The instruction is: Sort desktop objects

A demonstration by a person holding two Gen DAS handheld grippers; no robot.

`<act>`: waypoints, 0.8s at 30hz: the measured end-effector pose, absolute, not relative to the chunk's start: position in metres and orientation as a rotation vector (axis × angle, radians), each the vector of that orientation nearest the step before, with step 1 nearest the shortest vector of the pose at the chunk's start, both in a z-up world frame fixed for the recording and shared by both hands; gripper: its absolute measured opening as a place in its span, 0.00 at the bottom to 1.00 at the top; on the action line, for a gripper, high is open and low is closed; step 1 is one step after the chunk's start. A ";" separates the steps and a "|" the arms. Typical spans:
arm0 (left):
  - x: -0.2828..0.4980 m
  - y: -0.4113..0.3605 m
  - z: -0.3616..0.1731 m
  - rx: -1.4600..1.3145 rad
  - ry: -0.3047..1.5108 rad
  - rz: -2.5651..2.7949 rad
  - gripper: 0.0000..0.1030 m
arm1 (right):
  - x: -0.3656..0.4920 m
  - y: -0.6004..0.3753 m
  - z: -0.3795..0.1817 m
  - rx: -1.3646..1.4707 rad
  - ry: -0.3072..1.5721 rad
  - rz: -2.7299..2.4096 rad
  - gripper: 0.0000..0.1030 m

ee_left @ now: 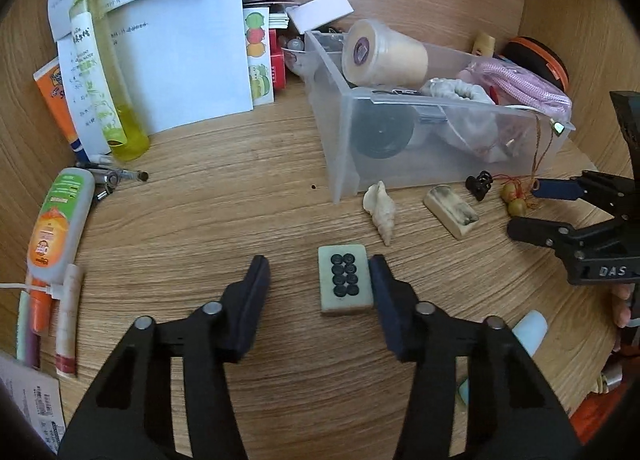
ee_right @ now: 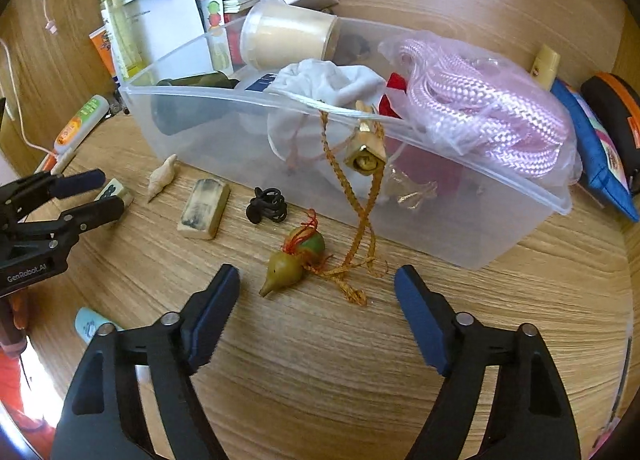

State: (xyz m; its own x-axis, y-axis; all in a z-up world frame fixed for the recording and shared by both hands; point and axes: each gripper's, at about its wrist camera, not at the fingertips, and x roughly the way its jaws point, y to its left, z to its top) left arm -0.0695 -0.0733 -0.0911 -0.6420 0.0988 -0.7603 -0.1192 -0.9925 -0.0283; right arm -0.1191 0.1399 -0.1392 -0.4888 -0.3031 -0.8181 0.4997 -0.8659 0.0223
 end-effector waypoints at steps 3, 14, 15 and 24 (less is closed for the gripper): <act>-0.069 -0.071 -0.092 -1.265 0.043 2.729 0.35 | -0.120 0.138 -0.139 1.216 0.308 -2.355 0.60; -0.066 -0.078 -0.090 -1.232 -0.020 2.749 0.23 | -0.121 0.127 -0.139 1.169 0.339 -2.360 0.17; -0.066 -0.079 -0.089 -1.226 -0.027 2.756 0.23 | -0.121 0.127 -0.139 1.170 0.334 -2.358 0.16; -0.058 -0.088 -0.083 -1.167 -0.107 2.816 0.23 | -0.111 0.147 -0.120 1.088 0.267 -2.377 0.15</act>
